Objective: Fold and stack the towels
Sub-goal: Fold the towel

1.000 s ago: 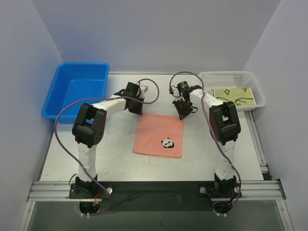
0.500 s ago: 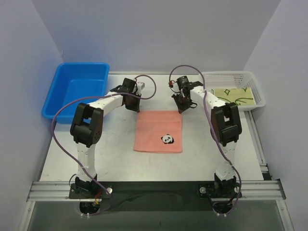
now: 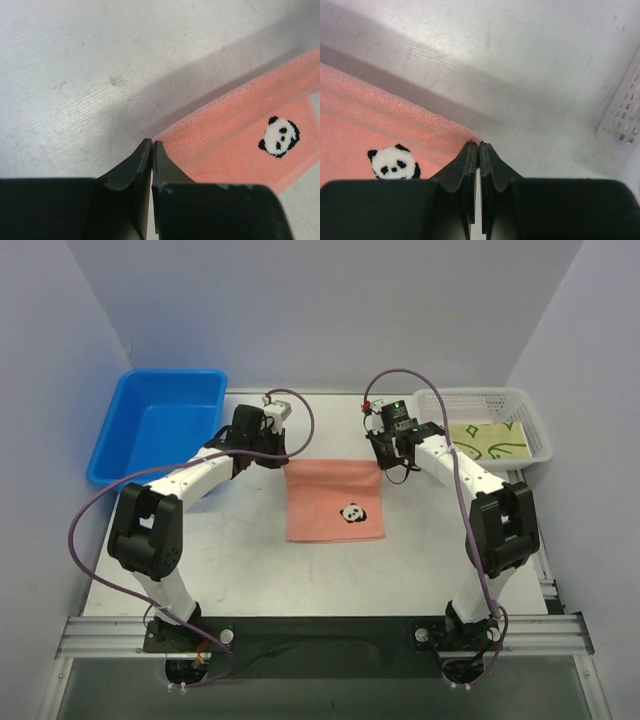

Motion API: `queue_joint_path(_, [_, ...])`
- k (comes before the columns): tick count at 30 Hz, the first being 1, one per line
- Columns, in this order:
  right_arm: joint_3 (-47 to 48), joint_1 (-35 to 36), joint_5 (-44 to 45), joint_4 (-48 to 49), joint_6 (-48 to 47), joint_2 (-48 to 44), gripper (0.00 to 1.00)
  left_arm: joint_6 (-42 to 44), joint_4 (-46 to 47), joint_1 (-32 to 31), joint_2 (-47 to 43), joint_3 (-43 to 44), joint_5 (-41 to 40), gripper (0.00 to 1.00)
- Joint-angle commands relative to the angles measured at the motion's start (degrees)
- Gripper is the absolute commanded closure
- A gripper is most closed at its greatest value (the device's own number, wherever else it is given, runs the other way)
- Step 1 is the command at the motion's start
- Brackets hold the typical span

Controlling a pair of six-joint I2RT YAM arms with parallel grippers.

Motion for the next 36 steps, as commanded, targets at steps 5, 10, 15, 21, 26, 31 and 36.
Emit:
queue_joint_path(5, [-10.83,1.04,7.09,2.46,2.51,-9.72,1.00,-4.21,4.47,1.13,-10.58,-11.52,2.53,1.00])
queue_joint_path(10, [-16.63,2.01,7.44,3.25,3.74,-14.03,1.00,-8.16,3.77,0.25,-17.08,-18.63,3.15,1.00])
queue_joint_path(15, [-20.15,2.63,6.74,3.25,4.80,-16.85,1.00,-11.94,3.33,-2.65,-20.26,-24.27,3.16,1.00])
queue_joint_path(21, [-23.84,2.72,3.67,3.07,9.80,-15.19,1.00,-17.38,3.50,-4.85,-19.29,-29.81,0.34,1.00])
queue_joint_path(26, [-24.90,2.72,1.03,2.90,13.66,-11.32,1.00,-19.16,3.42,-5.20,-16.84,-31.40,-3.16,1.00])
queue_joint_path(31, [-25.08,2.72,0.85,2.98,14.38,-9.38,1.00,-19.51,1.48,-5.20,-13.85,-28.50,-4.58,1.00])
queue_joint_path(36, [-24.90,2.63,0.68,2.46,14.64,-8.50,1.00,-19.07,-0.62,-5.29,-12.09,-26.39,-6.34,1.00])
